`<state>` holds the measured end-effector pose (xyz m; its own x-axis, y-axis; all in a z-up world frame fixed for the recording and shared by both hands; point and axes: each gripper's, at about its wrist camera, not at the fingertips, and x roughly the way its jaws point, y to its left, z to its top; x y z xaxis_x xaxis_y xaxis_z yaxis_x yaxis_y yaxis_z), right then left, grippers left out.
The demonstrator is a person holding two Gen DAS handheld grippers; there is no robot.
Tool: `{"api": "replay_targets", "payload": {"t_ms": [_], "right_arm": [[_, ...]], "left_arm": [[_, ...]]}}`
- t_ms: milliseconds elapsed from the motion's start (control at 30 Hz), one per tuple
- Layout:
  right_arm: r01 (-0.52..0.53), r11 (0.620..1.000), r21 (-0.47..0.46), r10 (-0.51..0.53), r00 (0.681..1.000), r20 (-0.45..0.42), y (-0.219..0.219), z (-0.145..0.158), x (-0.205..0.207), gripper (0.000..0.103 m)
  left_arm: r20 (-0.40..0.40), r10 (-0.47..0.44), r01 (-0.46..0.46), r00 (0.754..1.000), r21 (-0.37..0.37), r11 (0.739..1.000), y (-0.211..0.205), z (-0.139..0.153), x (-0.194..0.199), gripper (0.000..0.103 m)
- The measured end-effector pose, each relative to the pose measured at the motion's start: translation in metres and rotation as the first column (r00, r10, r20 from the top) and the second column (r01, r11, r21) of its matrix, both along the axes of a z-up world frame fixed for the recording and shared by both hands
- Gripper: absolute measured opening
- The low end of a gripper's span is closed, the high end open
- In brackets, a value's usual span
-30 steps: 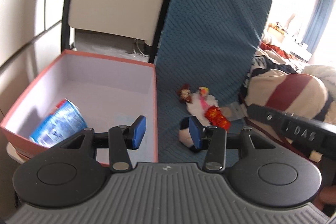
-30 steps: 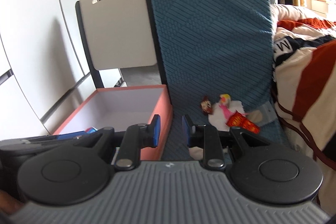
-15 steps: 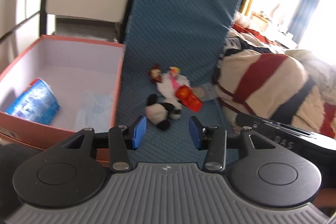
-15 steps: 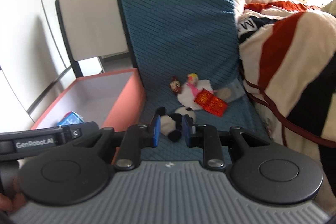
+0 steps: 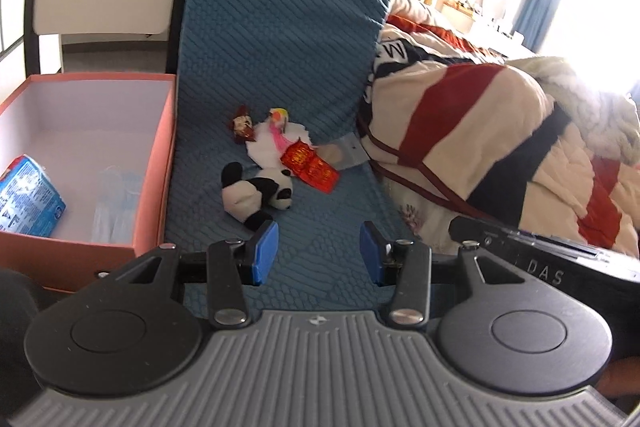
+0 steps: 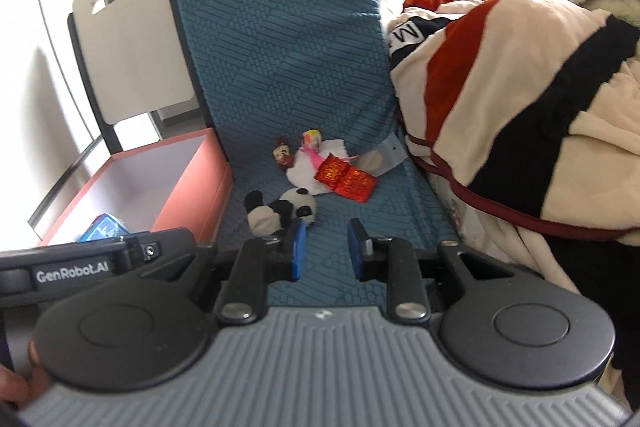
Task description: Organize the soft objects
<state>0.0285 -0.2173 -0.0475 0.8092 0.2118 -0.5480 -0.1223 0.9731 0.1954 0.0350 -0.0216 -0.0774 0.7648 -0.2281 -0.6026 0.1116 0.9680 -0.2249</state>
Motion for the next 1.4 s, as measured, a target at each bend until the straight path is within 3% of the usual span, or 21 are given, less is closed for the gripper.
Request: {"api": "replay_targets", "payload": {"t_ms": [300, 400, 467, 567, 767, 967, 1233, 1400], "right_arm": [[0.007, 1.0, -0.009, -0.007, 1.0, -0.011, -0.019, -0.012, -0.008, 0.026], [0.005, 1.0, 0.014, -0.004, 1.0, -0.027, -0.027, -0.023, -0.006, 0.026], [0.012, 0.999, 0.035, -0.01, 0.998, -0.066, -0.032, -0.032, 0.0, 0.027], [0.017, 0.999, 0.04, -0.015, 0.998, -0.068, -0.035, -0.037, 0.007, 0.027], [0.015, 0.999, 0.039, -0.014, 0.999, -0.042, -0.03, -0.043, 0.031, 0.027], [0.007, 0.998, 0.055, -0.005, 0.999, -0.032, -0.024, -0.052, 0.064, 0.028], [-0.039, 0.998, 0.054, 0.04, 0.999, -0.031, -0.013, -0.063, 0.12, 0.028], [-0.074, 0.994, 0.082, 0.08, 0.994, -0.069, -0.01, -0.076, 0.15, 0.028]], "left_arm": [[-0.003, -0.014, 0.014, 1.0, 0.021, 1.0, -0.01, -0.006, -0.007, 0.051], [0.008, -0.01, 0.01, 1.0, 0.061, 0.998, -0.015, -0.013, -0.008, 0.051], [-0.026, -0.022, 0.024, 0.999, 0.074, 0.997, -0.018, -0.018, -0.001, 0.051], [0.009, -0.037, 0.036, 0.999, 0.1, 0.994, -0.023, -0.02, 0.005, 0.051], [0.009, -0.047, 0.045, 0.999, 0.134, 0.99, -0.028, -0.036, 0.036, 0.054], [0.021, -0.055, 0.05, 0.998, 0.185, 0.981, -0.03, -0.055, 0.073, 0.063], [-0.039, -0.002, 0.008, 0.999, 0.17, 0.985, -0.023, -0.081, 0.119, 0.076], [-0.101, 0.035, -0.022, 0.994, 0.124, 0.992, -0.013, -0.101, 0.144, 0.077]]}}
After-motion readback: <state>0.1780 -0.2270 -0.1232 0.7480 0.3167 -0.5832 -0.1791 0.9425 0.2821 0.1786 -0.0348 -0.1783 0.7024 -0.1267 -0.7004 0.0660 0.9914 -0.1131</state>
